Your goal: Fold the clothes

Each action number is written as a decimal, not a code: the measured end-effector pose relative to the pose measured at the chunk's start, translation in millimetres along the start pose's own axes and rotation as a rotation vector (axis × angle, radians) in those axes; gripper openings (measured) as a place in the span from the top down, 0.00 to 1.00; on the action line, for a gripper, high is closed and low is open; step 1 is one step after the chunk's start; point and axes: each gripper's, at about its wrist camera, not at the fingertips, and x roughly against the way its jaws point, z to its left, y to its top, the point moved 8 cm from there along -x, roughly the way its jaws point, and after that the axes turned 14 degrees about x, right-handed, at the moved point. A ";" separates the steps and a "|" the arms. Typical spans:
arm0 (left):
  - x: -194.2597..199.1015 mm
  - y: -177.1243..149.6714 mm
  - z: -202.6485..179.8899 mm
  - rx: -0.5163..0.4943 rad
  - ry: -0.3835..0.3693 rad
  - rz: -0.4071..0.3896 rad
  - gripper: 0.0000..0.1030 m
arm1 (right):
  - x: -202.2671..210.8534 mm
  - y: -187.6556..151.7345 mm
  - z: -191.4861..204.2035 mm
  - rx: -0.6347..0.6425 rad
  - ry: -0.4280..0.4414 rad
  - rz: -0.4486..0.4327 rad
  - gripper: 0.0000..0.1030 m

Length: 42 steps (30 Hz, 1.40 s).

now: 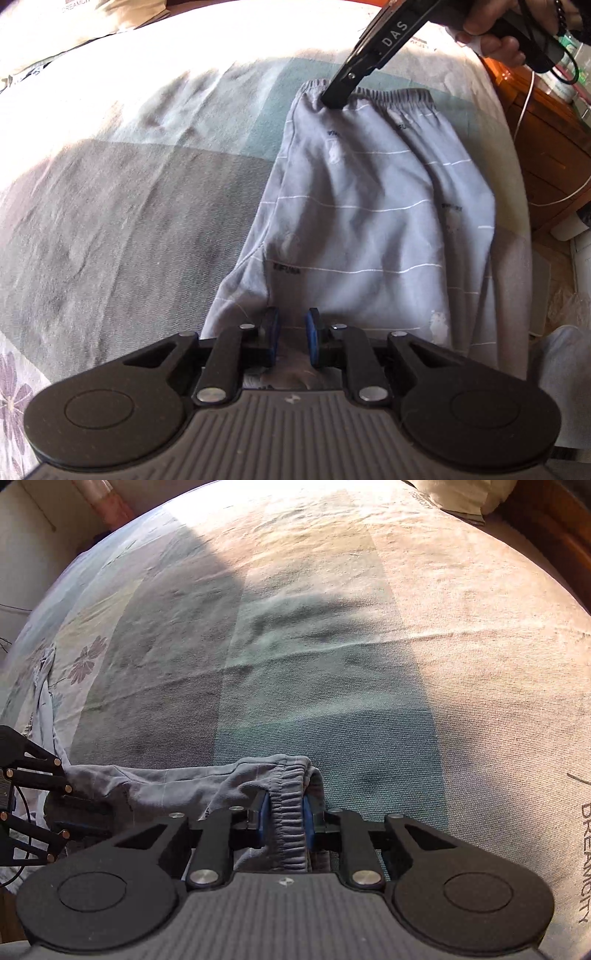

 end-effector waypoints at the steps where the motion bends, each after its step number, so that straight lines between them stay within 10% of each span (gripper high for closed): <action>1: -0.9 1.2 5.0 0.003 0.004 0.001 0.88 | -1.4 4.2 -1.0 0.011 -0.011 -0.008 0.79; 22: -4.1 17.6 2.0 -0.001 -0.028 -0.023 0.92 | 41.9 -11.6 43.8 0.178 -0.126 -0.031 0.71; 37: 27.3 -11.0 -57.8 0.018 -0.102 0.036 0.91 | 20.2 -117.7 61.4 -0.489 0.071 -0.035 0.71; 40: 30.3 -14.3 -65.2 0.010 -0.101 0.041 0.91 | 19.6 -123.7 62.5 -0.550 0.099 -0.061 0.97; 42: 33.8 -22.4 -65.7 0.019 -0.100 0.056 0.90 | 22.9 -128.8 62.3 -0.533 0.083 -0.043 0.97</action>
